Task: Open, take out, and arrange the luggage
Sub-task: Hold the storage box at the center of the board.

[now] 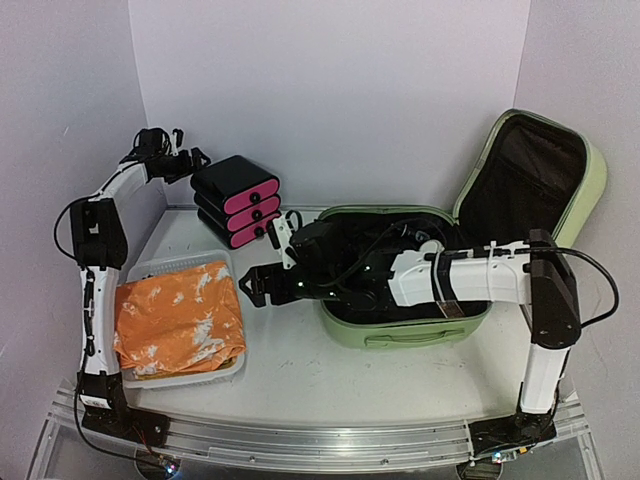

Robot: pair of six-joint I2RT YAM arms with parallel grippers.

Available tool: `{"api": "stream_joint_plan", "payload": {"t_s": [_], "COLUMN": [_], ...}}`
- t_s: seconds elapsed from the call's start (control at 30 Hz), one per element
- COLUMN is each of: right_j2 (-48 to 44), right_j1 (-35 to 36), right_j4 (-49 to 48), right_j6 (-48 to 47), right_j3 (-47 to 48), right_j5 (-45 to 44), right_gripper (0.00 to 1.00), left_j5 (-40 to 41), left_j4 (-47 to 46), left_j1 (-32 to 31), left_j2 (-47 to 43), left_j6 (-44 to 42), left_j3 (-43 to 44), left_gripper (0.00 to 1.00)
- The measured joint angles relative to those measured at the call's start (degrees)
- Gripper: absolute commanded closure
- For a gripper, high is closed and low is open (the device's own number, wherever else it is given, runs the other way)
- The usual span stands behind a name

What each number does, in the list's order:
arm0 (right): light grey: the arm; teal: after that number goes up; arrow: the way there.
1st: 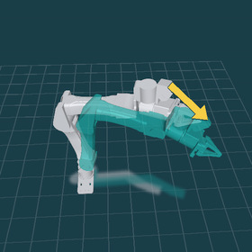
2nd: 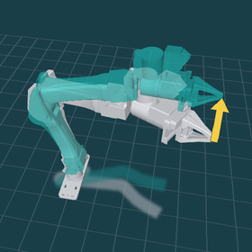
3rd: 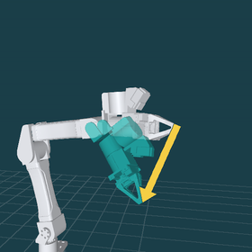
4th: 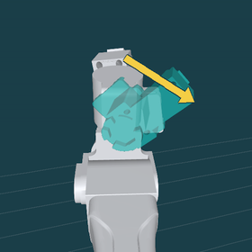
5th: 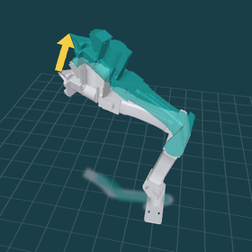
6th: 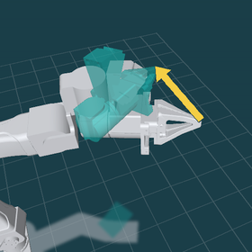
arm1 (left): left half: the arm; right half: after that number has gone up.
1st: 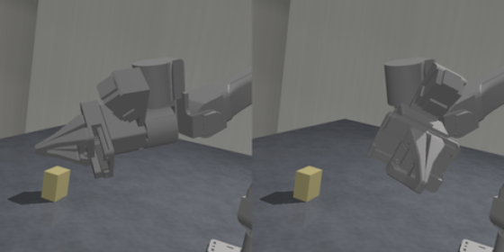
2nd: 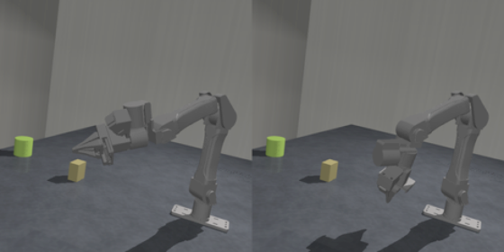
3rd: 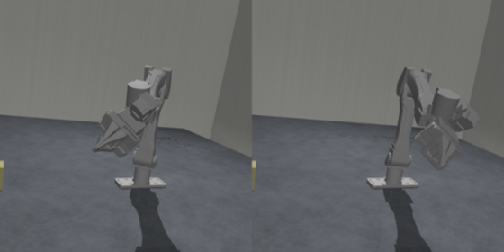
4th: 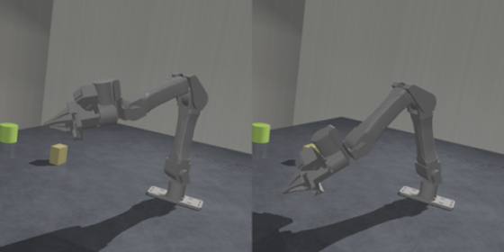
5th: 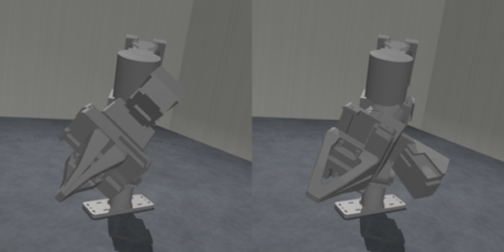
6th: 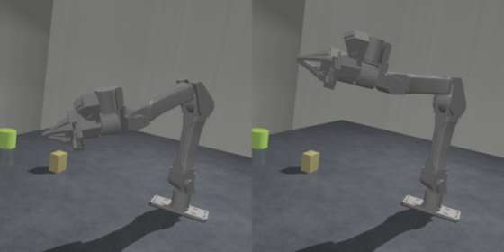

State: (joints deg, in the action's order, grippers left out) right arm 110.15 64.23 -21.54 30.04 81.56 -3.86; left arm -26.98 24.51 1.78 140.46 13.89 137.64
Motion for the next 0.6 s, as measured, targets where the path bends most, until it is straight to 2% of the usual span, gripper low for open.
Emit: {"api": "stream_joint_plan", "payload": {"t_s": [0.13, 0.33, 0.6], "right_j2": [-0.48, -1.16, -4.07], "right_j1": [-0.22, -0.35, -0.48], "right_j4": [0.76, 1.7, 2.73], "right_j6": [0.02, 0.28, 1.27], "right_j3": [0.0, 0.0, -0.24], "right_j5": [-0.13, -0.68, -1.79], "right_gripper": [0.05, 0.05, 0.05], "left_j5": [-3.15, -8.85, -19.87], "left_j4": [-3.08, -4.68, -5.62], "left_j1": [0.33, 0.52, 1.29], "left_j2": [4.98, 8.48, 11.3], "left_j6": [1.31, 3.72, 5.51], "left_j3": [6.43, 8.26, 8.76], "left_gripper": [0.05, 0.06, 0.15]}}
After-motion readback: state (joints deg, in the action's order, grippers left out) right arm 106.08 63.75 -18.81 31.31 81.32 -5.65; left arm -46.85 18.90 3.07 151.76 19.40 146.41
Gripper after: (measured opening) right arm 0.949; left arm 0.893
